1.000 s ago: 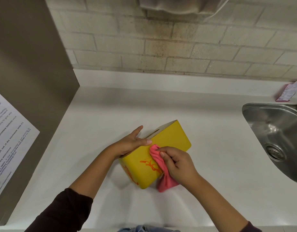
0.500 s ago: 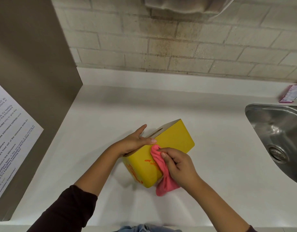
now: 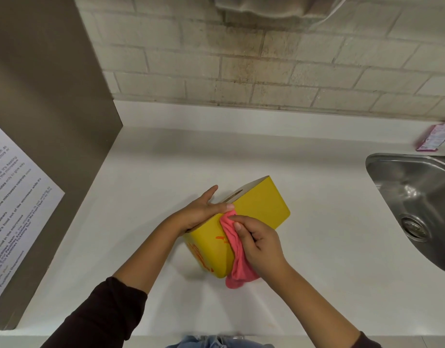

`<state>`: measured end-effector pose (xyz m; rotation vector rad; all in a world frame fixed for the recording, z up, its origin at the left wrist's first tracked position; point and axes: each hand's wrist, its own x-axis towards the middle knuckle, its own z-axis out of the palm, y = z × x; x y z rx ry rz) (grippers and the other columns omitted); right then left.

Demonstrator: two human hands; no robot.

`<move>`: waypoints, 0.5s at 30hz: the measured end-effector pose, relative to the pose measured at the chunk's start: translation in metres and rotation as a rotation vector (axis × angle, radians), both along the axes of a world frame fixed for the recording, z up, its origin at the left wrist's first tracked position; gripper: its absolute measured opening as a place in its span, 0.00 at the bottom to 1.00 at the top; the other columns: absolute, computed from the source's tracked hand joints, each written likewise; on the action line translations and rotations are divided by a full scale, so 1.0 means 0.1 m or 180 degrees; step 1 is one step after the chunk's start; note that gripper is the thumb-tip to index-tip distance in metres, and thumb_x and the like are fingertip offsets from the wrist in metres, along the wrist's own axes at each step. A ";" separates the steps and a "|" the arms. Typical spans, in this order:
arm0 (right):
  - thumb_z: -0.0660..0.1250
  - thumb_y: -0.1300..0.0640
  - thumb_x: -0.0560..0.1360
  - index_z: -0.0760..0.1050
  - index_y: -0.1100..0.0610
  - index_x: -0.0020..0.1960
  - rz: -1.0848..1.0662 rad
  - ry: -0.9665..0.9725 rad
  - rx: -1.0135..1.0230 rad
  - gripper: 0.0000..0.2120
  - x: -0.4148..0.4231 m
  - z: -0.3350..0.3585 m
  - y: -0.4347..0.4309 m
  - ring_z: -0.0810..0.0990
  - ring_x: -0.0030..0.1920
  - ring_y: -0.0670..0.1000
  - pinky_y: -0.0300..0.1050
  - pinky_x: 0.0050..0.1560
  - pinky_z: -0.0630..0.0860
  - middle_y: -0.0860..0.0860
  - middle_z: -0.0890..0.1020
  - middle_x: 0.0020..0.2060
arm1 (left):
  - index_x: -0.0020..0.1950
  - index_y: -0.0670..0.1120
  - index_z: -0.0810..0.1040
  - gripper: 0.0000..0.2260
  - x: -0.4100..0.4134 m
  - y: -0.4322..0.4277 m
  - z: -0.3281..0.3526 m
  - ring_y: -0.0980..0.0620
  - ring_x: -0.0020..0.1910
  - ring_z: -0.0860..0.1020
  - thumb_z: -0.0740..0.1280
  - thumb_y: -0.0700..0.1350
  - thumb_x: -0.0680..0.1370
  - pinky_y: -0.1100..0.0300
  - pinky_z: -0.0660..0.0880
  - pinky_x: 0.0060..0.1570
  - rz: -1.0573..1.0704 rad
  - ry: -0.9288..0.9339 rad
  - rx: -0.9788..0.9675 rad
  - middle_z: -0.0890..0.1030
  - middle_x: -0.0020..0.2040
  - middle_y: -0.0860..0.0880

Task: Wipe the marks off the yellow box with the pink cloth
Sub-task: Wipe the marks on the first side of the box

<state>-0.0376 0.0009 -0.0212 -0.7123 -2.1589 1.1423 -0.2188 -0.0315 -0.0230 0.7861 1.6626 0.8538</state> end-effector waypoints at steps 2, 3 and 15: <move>0.61 0.55 0.76 0.80 0.52 0.56 0.0093 -0.0029 0.0098 0.12 -0.03 0.01 -0.02 0.76 0.51 0.34 0.26 0.49 0.70 0.39 0.80 0.49 | 0.75 0.60 0.52 0.48 0.00 0.01 -0.01 0.45 0.73 0.63 0.68 0.66 0.59 0.46 0.66 0.68 0.0027 -0.0007 0.0022 0.58 0.77 0.47; 0.61 0.56 0.76 0.80 0.52 0.55 0.0156 -0.0043 0.0149 0.12 -0.04 0.01 -0.04 0.76 0.51 0.33 0.26 0.49 0.70 0.39 0.80 0.49 | 0.75 0.59 0.52 0.46 -0.01 0.01 -0.02 0.46 0.73 0.63 0.68 0.65 0.61 0.48 0.66 0.68 0.0037 -0.0010 0.0033 0.57 0.77 0.47; 0.62 0.57 0.76 0.81 0.55 0.53 0.0900 -0.0409 0.0241 0.11 0.01 0.06 -0.10 0.79 0.48 0.42 0.31 0.47 0.73 0.50 0.85 0.48 | 0.75 0.58 0.51 0.46 -0.04 0.00 -0.06 0.47 0.74 0.61 0.67 0.65 0.62 0.54 0.64 0.65 0.0059 0.0052 0.0028 0.54 0.78 0.50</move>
